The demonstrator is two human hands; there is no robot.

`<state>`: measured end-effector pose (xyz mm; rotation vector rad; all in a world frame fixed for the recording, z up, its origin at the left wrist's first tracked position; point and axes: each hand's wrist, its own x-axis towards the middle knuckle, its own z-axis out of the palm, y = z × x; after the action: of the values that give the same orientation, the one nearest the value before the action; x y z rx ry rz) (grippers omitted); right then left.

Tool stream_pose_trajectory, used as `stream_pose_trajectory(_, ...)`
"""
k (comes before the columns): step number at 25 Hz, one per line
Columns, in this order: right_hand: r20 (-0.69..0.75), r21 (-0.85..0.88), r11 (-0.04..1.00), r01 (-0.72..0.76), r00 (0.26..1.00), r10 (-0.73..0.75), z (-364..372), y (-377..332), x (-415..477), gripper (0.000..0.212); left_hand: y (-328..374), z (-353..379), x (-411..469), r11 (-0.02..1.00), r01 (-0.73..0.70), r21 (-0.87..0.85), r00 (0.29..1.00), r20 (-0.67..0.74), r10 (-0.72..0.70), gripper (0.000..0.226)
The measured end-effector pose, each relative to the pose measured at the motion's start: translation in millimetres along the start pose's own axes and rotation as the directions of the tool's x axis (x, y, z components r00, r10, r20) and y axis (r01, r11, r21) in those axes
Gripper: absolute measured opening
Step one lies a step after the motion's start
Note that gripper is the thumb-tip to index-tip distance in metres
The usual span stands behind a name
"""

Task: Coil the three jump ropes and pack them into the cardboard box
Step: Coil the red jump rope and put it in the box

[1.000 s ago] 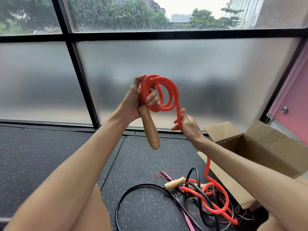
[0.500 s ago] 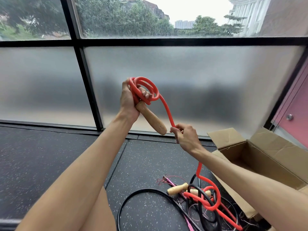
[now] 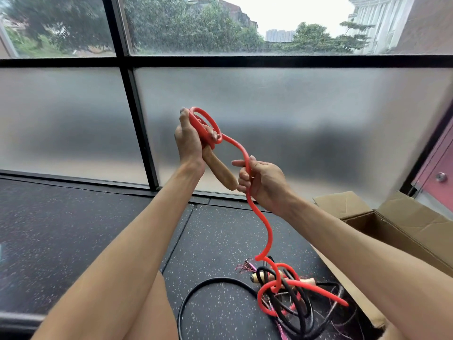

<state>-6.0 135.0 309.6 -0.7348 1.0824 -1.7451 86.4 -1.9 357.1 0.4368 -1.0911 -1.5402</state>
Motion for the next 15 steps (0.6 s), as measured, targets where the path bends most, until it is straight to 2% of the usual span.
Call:
stream_pose_trajectory(3, -0.084, -0.4, 0.914, -0.065, 0.996, 0.033, -10, 20, -4, 0.026, 0, 2, 2, 0.999, -0.033, -0.005, 0.999, -0.022, 0.033, 0.049)
stream_pose_trajectory(5, -0.102, -0.583, 0.793, -0.174, 0.985, 0.141, -21, 32, -11, 0.025, -1, 3, 2, 0.998, -0.066, 0.012, 0.996, -0.051, 0.067, 0.047)
stream_pose_trajectory(7, -0.109, -0.728, 0.649, -0.221, 0.972, 0.209, -28, 43, -20, 0.021, -1, 3, 2, 0.991, -0.116, 0.071, 0.988, -0.091, 0.122, 0.048)
stream_pose_trajectory(9, -0.152, -0.773, 0.593, -0.227, 0.973, 0.175, -33, 53, -23, 0.021, -1, 4, 3, 0.973, -0.174, 0.152, 0.972, -0.133, 0.195, 0.046)
stream_pose_trajectory(11, -0.206, -0.758, 0.607, -0.238, 0.971, 0.123, -35, 55, -23, 0.018, -3, 3, 6, 0.938, -0.251, 0.24, 0.947, -0.138, 0.289, 0.044)
stream_pose_trajectory(13, -0.212, -0.707, 0.653, -0.272, 0.962, 0.171, -37, 54, -23, 0.01, -7, 1, 8, 0.895, -0.306, 0.326, 0.927, -0.11, 0.357, 0.044)
stream_pose_trajectory(15, -0.142, -0.674, 0.68, -0.288, 0.954, 0.264, -37, 52, -26, 0.01, -15, -1, 7, 0.838, -0.356, 0.414, 0.913, -0.036, 0.405, 0.038)
